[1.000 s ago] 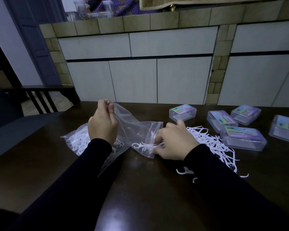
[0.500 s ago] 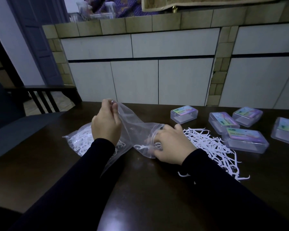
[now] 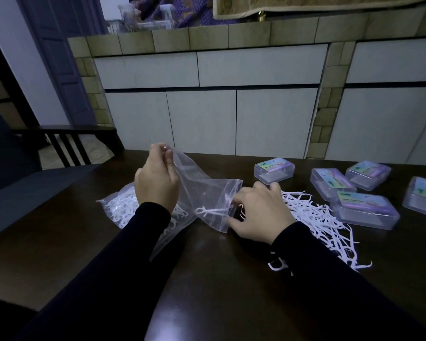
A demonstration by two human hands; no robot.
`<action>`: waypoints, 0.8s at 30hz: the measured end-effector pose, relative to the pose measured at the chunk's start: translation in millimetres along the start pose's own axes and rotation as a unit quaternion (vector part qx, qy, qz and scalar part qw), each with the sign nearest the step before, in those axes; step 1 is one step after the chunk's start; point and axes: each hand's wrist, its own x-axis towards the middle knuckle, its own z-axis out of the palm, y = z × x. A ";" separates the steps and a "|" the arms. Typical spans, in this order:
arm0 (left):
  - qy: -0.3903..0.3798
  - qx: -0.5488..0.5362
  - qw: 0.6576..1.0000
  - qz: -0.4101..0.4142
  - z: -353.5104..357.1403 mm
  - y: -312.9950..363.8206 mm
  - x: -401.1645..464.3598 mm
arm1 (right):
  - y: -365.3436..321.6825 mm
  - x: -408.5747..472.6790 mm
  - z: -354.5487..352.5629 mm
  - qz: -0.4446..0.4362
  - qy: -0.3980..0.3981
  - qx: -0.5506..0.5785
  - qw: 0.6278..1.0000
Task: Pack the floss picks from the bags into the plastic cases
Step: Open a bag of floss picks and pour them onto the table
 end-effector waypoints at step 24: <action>-0.004 0.038 0.999 -0.005 0.0 0.5 -1.9 | 5.6 0.6 -11.4 0.177 0.076 -0.029 0.981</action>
